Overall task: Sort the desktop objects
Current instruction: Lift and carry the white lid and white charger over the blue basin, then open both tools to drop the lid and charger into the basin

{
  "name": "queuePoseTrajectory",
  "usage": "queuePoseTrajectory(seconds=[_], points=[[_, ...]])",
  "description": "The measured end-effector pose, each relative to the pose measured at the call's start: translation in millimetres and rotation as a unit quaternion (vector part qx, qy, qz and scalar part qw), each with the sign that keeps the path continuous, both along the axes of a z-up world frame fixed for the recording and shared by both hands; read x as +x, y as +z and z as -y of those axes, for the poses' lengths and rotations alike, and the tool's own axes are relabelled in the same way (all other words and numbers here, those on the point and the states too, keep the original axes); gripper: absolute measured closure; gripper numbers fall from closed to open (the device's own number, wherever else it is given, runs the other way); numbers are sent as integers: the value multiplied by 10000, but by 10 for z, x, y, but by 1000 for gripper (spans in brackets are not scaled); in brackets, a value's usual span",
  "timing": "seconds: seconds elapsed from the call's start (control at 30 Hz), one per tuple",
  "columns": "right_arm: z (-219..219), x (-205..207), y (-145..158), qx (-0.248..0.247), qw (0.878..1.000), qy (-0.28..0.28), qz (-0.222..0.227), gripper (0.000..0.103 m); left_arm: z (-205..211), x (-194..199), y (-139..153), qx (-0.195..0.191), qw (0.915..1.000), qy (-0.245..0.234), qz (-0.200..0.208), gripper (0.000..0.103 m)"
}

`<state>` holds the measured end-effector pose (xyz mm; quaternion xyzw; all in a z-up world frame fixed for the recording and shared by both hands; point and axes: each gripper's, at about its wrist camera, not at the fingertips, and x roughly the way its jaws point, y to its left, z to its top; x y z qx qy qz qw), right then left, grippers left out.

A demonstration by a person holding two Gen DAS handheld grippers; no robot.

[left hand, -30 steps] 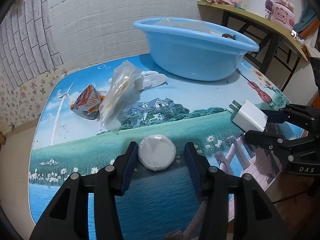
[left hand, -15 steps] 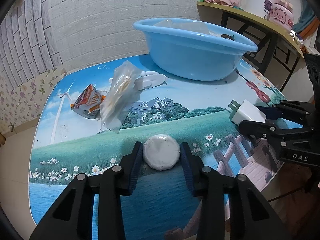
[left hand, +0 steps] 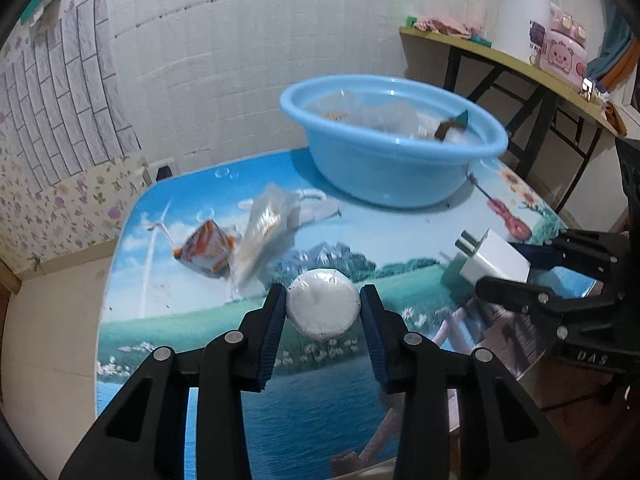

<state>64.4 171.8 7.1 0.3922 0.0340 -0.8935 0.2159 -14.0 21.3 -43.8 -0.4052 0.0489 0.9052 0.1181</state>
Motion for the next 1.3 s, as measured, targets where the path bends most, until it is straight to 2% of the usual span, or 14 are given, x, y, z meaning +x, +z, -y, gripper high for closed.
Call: queuePoseTrajectory(seconds=[0.13, 0.3, 0.67, 0.87, 1.3], points=[[-2, 46, 157, -80, 9998, 50, -163, 65, -8, -34, 91, -81, 9999, 66, -25, 66], [-66, 83, 392, -258, 9987, 62, -446, 65, -9, -72, 288, 5, 9998, 67, -196, 66], [-303, -53, 714, -438, 9948, -166, -905, 65, -240, -284, 729, 116, 9976, -208, -651, 66], [-422, -311, 745, -498, 9937, -317, -954, 65, -449, -515, 824, 127, 9964, -415, -728, 66], [-691, -914, 582, -500, 9936, -577, -835, 65, -986, -1149, 744, 50, 9924, -1027, -678, 66]])
